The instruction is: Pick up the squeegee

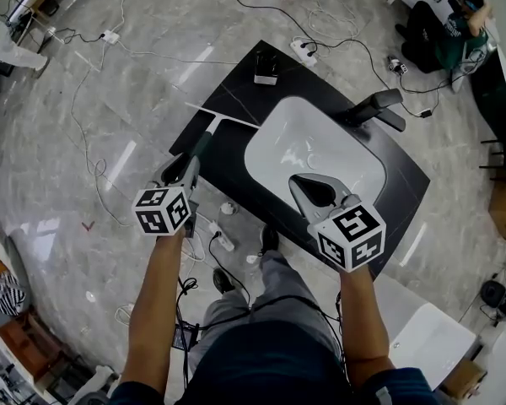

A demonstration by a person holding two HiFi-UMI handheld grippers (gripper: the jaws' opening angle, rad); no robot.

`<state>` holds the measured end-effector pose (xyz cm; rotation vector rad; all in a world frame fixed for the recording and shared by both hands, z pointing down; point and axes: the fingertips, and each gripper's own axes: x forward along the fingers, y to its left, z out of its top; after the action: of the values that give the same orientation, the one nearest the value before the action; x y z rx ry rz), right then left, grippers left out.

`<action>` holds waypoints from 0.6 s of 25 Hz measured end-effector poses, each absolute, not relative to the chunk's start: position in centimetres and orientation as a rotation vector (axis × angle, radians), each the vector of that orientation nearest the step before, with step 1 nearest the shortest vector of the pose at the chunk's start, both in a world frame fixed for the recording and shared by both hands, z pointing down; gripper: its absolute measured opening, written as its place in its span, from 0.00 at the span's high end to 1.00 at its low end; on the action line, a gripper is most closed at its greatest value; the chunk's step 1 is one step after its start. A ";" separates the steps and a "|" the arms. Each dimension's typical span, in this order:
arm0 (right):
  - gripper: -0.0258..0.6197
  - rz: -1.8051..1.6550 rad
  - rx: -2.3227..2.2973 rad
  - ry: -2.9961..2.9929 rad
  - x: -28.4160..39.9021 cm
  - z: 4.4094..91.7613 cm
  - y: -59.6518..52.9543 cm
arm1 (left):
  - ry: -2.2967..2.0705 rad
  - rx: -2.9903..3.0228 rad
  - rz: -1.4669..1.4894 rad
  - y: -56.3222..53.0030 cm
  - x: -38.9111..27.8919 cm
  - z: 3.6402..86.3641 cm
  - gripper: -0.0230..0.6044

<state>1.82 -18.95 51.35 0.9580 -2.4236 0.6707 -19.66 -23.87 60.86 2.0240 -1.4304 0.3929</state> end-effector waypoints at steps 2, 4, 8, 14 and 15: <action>0.94 0.670 0.958 -2.425 1.9 51.2 -18.9 | -1.435 2.027 0.394 -23.9 -19.6 60.6 0.82; 0.94 0.667 0.959 -2.428 2.0 50.9 -18.8 | -1.442 2.029 0.394 -23.8 -19.6 60.3 0.82; 0.94 0.660 0.961 -2.433 2.4 50.5 -18.5 | -1.455 2.032 0.389 -23.5 -19.5 59.6 0.82; 0.94 0.656 0.961 -2.437 3.0 50.1 -17.6 | -1.484 2.043 0.372 -22.9 -19.4 58.4 0.82; 0.94 0.656 0.961 -2.438 3.2 50.1 -17.5 | -1.490 2.046 0.368 -22.8 -19.4 58.2 0.82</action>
<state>3.15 -17.46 50.10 0.9607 -2.4378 0.6562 -19.38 -22.79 58.17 2.0455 -1.4901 0.3681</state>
